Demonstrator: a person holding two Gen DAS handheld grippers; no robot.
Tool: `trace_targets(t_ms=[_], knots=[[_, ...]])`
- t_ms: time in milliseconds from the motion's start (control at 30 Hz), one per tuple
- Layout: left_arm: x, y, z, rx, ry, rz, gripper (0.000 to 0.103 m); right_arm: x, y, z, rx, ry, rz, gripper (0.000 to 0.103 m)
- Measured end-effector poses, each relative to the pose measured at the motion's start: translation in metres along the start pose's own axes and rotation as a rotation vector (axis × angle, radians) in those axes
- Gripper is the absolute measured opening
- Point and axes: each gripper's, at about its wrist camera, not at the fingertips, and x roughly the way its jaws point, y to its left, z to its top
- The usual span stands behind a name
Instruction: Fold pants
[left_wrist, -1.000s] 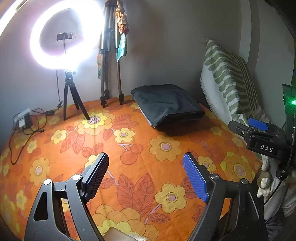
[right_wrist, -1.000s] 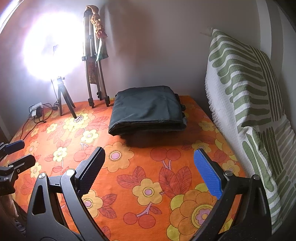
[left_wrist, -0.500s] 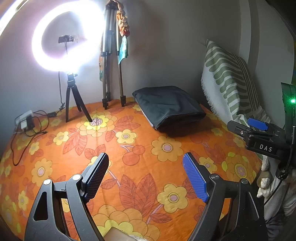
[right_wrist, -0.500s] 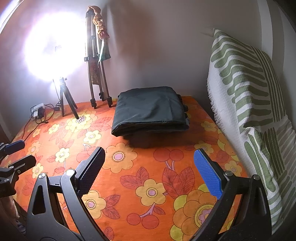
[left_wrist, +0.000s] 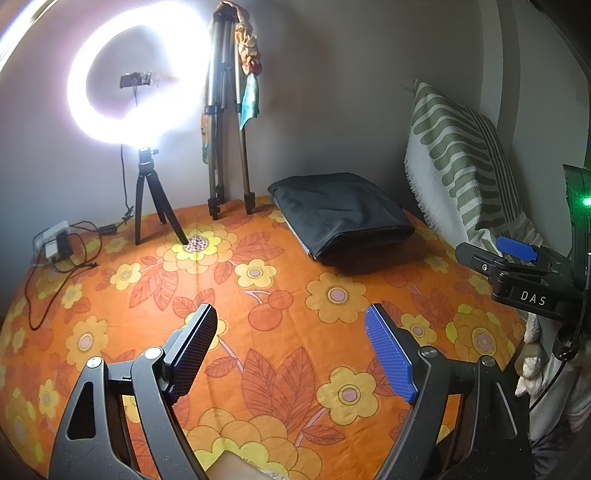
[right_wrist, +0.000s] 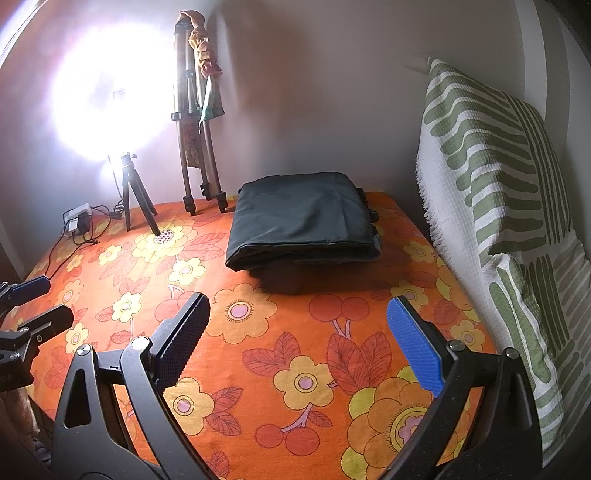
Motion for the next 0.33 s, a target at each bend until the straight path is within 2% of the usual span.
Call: trace_targets(t_ms=[333], knots=[[-0.0006,0.0029,0.0003,-0.020,-0.003,0.004,0.082,0.0033,0.0040,0.0023,-0.006,-0.002,0.014,0.098]])
